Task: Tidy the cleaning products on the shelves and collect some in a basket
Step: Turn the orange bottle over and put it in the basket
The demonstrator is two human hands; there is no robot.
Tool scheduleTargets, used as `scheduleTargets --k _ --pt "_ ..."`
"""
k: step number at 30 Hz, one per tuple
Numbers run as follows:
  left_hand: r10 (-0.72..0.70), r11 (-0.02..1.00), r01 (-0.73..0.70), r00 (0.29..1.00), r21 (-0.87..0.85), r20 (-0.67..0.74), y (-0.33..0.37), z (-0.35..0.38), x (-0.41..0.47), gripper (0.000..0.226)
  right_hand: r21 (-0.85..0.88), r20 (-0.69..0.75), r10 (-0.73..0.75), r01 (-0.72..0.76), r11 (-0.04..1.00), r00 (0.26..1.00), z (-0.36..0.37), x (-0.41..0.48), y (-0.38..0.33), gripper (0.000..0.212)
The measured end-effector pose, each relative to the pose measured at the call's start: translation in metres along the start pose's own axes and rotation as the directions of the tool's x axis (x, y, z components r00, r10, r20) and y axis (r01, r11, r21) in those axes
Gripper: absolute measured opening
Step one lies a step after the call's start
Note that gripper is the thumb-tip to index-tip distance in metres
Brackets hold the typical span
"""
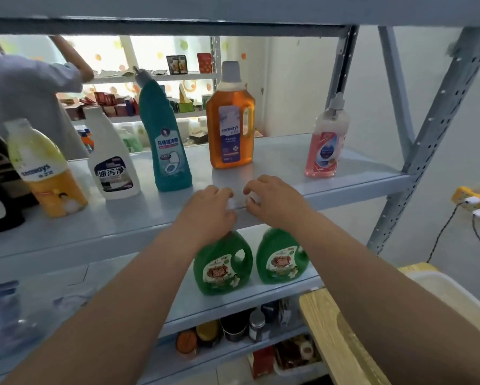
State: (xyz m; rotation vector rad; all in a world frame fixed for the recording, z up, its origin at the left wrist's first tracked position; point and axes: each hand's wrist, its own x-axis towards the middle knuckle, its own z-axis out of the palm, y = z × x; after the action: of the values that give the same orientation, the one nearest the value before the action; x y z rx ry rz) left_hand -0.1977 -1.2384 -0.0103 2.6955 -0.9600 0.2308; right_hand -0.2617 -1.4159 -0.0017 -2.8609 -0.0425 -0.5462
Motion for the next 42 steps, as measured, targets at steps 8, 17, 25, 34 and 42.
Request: scheduleTargets --k 8,17,25,34,42 --pt "-0.375 0.836 0.345 0.927 -0.427 0.016 0.001 0.009 0.103 0.054 -0.027 0.217 0.022 -0.017 0.999 0.976 0.008 0.084 0.07 0.041" --pt "-0.646 0.523 0.329 0.755 -0.786 -0.114 -0.001 0.012 0.186 0.108 0.049 0.215 -0.002 -0.009 0.999 0.977 0.028 0.097 0.092 0.041" --pt "-0.618 0.553 0.309 0.775 -0.773 -0.133 -0.01 0.018 0.197 0.083 0.073 0.168 -0.006 -0.006 0.997 0.986 0.037 0.1 0.099 0.043" --pt "-0.545 0.553 0.243 0.829 -0.797 -0.125 0.01 0.015 0.16 0.098 0.375 0.018 0.25 -0.238 0.896 0.968 0.027 0.095 0.101 0.025" --pt "-0.438 0.499 0.198 0.898 -0.844 -0.049 0.025 0.0 0.091 0.079 0.712 0.091 0.217 -0.216 0.668 0.972 0.003 0.057 0.076 0.061"
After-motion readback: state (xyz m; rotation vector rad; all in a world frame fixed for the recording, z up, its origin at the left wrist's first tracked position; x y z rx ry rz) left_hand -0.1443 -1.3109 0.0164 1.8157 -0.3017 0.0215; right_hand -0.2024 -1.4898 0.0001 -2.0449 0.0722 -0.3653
